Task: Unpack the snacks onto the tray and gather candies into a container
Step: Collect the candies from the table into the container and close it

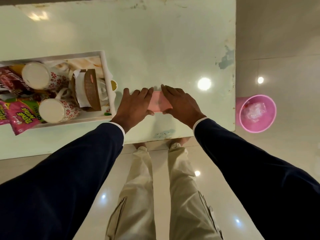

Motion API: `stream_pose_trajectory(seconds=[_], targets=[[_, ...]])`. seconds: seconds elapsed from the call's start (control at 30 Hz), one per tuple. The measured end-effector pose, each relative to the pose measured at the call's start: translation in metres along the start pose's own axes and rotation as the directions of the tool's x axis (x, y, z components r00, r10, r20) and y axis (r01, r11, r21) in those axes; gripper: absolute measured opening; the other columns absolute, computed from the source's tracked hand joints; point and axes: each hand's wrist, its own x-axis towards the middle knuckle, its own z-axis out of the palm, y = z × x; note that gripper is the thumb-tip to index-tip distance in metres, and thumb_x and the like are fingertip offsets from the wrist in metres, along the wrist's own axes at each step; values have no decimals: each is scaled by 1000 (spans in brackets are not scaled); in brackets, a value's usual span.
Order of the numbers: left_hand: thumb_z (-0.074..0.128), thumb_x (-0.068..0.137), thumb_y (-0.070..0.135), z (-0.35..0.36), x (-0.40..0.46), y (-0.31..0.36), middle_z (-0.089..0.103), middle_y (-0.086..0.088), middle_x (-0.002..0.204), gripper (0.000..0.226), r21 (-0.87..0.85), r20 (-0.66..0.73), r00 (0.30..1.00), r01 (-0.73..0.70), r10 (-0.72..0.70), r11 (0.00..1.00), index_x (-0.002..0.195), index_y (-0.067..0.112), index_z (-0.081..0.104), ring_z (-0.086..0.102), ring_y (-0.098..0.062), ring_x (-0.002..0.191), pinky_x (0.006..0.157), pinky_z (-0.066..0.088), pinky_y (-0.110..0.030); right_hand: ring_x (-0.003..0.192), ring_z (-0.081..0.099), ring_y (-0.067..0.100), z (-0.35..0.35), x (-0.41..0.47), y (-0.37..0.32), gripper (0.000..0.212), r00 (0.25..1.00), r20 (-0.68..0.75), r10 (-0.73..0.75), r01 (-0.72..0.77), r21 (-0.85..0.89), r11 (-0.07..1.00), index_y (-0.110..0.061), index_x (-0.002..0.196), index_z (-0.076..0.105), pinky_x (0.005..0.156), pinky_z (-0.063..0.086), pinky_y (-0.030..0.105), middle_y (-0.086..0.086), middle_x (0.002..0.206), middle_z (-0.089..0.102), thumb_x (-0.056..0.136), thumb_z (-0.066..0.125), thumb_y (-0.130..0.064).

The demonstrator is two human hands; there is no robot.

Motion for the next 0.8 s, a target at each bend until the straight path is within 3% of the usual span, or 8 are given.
stream_pose_trajectory(seconds=[0.17,0.33,0.4,0.5,0.57,0.67,0.73,0.8], targets=[[67,86,61,-6,6,4,58,-9,130,89,45,60,998,-1,-1,999,148,6,35,70,-27,86,94,40,-47,138,49,29,-2,9,6,99,999,47,-27,34,-163,986,-12,159,22,107,45,45,8,163,33,83,78,-40],[66,91,55,1,2,5,52,-11,141,89,26,41,999,7,-8,1000,153,4,28,68,-26,73,94,42,-46,142,45,24,4,1,5,98,1000,14,-5,7,-154,988,-18,162,15,116,33,50,2,168,22,86,73,-43],[62,95,51,5,-1,6,42,-15,152,89,19,41,999,-1,0,1000,157,2,20,68,-27,72,93,44,-46,140,48,24,5,0,4,98,1000,8,-5,6,-133,991,-19,162,14,114,36,50,0,169,19,87,73,-41],[59,98,47,9,-2,8,36,-19,155,90,-15,45,999,4,-3,1000,158,0,12,69,-28,76,82,52,-41,127,58,28,7,0,2,95,1000,8,1,0,-72,997,-20,162,15,97,52,46,1,168,21,89,74,-35],[67,94,42,10,-2,6,40,-15,149,87,-217,40,999,40,-32,975,157,6,19,70,-30,84,74,58,-41,127,55,32,7,1,0,94,996,22,81,-83,119,989,-25,160,21,94,55,49,3,163,29,86,78,-28],[83,82,29,15,1,0,42,-7,142,84,-644,65,993,117,-98,756,149,18,34,64,-33,108,82,59,-45,124,55,32,12,0,-1,91,968,73,241,-241,551,799,-21,154,35,98,55,48,9,146,41,78,86,-20],[88,76,24,18,0,0,43,-5,139,83,-802,122,979,194,-162,565,145,22,41,57,-27,116,88,55,-39,116,61,30,17,-7,-5,81,925,155,346,-328,784,527,-18,146,43,87,61,46,9,132,52,77,87,-21],[86,79,23,19,-3,6,46,-4,131,72,-899,207,950,279,-234,337,139,21,48,58,-22,109,75,56,-30,114,64,31,19,-13,-10,70,884,250,395,-354,911,214,-15,139,49,82,64,43,6,125,58,79,86,-18]])
